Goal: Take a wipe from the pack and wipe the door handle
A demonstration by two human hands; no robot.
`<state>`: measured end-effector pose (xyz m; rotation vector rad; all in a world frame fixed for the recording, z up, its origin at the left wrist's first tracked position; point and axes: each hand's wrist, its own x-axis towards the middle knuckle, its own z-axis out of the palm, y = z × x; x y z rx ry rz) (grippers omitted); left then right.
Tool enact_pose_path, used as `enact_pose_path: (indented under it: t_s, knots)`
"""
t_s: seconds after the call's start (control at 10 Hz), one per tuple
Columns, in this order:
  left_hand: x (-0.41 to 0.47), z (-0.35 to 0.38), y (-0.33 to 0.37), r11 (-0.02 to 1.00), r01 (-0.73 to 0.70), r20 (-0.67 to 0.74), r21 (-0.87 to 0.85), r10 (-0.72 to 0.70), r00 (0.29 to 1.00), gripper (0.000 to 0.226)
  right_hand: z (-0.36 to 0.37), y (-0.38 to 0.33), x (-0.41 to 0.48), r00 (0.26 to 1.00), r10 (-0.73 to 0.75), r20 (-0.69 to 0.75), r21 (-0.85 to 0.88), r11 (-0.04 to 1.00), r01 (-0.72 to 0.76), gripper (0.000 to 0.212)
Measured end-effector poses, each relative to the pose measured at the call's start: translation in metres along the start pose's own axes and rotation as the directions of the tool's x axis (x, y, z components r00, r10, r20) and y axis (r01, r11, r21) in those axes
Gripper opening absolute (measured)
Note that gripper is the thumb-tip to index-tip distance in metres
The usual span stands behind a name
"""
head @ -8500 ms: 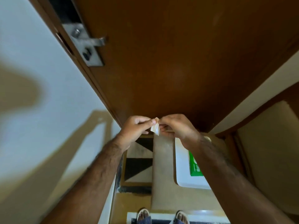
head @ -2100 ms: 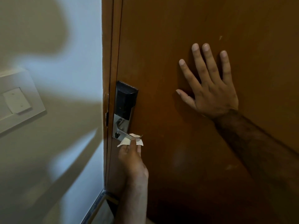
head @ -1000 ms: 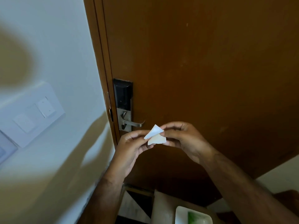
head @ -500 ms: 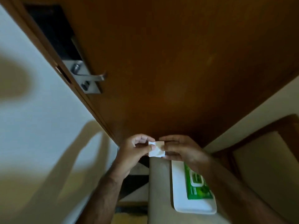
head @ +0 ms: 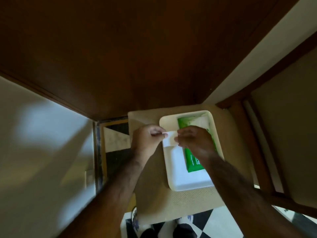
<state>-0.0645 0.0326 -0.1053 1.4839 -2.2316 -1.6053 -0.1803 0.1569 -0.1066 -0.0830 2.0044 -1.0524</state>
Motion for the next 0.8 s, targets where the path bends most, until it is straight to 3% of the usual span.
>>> enact_pose_path:
  t_s: [0.1, 0.2, 0.3, 0.4, 0.5, 0.6, 0.7, 0.8]
  knots:
    - [0.035, 0.024, -0.003, 0.995, -0.043, -0.028, 0.091, 0.046, 0.999, 0.015, 0.007, 0.005, 0.037, 0.982, -0.176, -0.071, -0.29, 0.946, 0.148, 0.027]
    - [0.058, 0.039, -0.008, 0.968, -0.053, -0.088, 0.246, 0.077, 0.993, 0.013, 0.018, 0.005, 0.061, 0.941, -0.335, -0.043, -0.525, 0.809, 0.264, 0.01]
    - [0.066, 0.046, -0.016, 0.894, -0.123, -0.085, 0.43, 0.176, 0.981, 0.011, 0.026, 0.009, 0.073, 0.913, -0.403, 0.067, -0.758, 0.575, 0.309, 0.015]
    - [0.065, 0.053, -0.023, 0.782, -0.227, -0.046, 0.58, 0.31, 0.95, 0.015, 0.033, 0.02, 0.077, 0.878, -0.466, 0.108, -0.865, 0.391, 0.314, 0.022]
    - [0.062, 0.053, -0.028, 0.747, -0.257, -0.036, 0.613, 0.351, 0.936, 0.031, 0.033, 0.018, 0.071, 0.858, -0.506, 0.091, -0.911, 0.305, 0.276, 0.021]
    - [0.052, 0.037, -0.027, 0.753, -0.271, -0.054, 0.599, 0.376, 0.925, 0.043, 0.02, 0.004, 0.06, 0.841, -0.525, 0.13, -0.901, 0.291, 0.321, 0.031]
    - [0.033, 0.005, -0.01, 0.72, -0.308, -0.051, 0.621, 0.43, 0.901, 0.057, 0.005, -0.025, 0.04, 0.802, -0.565, 0.194, -0.882, 0.257, 0.394, 0.051]
    - [0.01, -0.042, 0.019, 0.644, -0.343, -0.042, 0.684, 0.504, 0.863, 0.076, -0.012, -0.071, 0.007, 0.748, -0.607, 0.269, -0.908, 0.099, 0.407, 0.076]
